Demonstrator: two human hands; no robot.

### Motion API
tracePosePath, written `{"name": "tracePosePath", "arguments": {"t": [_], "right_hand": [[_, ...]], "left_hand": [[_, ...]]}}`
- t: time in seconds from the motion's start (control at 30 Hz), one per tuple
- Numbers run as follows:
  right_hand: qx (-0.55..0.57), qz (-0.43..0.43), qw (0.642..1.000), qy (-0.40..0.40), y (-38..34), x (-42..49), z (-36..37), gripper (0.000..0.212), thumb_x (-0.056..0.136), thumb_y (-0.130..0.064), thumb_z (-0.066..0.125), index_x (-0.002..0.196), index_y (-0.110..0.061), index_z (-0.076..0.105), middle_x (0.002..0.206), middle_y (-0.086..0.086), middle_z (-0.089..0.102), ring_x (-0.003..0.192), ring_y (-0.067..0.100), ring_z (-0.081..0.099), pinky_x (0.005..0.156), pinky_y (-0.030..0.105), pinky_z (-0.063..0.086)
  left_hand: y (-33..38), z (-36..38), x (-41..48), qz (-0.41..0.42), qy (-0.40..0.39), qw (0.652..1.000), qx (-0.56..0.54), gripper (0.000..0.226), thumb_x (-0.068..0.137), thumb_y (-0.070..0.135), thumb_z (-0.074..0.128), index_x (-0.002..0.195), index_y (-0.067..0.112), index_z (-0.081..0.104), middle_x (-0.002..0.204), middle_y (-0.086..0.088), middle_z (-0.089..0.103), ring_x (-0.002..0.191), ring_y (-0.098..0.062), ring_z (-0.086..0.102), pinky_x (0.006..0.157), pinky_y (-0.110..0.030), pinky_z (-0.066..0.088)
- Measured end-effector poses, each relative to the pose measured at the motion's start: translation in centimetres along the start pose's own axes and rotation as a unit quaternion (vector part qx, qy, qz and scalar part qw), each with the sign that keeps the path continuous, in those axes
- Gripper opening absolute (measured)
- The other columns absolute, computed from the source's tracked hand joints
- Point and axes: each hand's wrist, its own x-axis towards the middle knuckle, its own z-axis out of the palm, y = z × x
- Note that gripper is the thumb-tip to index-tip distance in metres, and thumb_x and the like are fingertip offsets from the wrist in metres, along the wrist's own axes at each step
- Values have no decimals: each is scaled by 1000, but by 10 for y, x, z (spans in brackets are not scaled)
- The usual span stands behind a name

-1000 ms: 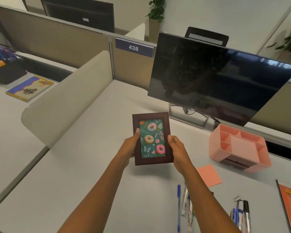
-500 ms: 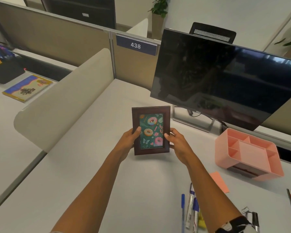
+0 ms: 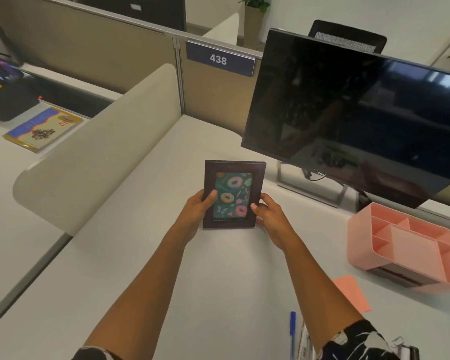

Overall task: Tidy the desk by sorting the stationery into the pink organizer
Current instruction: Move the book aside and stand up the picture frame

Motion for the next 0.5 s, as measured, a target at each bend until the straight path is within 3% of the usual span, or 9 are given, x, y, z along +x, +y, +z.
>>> {"name": "tracePosePath", "arguments": {"t": [0.2,0.37,0.5], "right_hand": [[-14,-7,1000,0,0,18,3,32,98,-19,49,129,-18,47,116,7,66,103,19,66,75,27,55],[-17,-12,1000,1,3,23,3,34,98,-20,49,131,-19,46,116,6,66,103,19,66,79,30,56],[-24,-22,999,9,6,22,4,35,97,-22,49,132,-20,46,116,6,66,103,17,66,78,29,57]], "left_hand": [[0,-1,11,16,13,999,-28,19,93,35,53,110,27,59,103,9,71,90,-5,70,73,-21,56],[-8,2,16,34,28,997,-56,27,93,35,54,118,25,57,115,2,69,103,-15,67,88,-34,55],[-16,2,17,39,40,997,-44,46,83,49,59,124,28,55,121,3,66,112,-16,62,98,-41,50]]}}
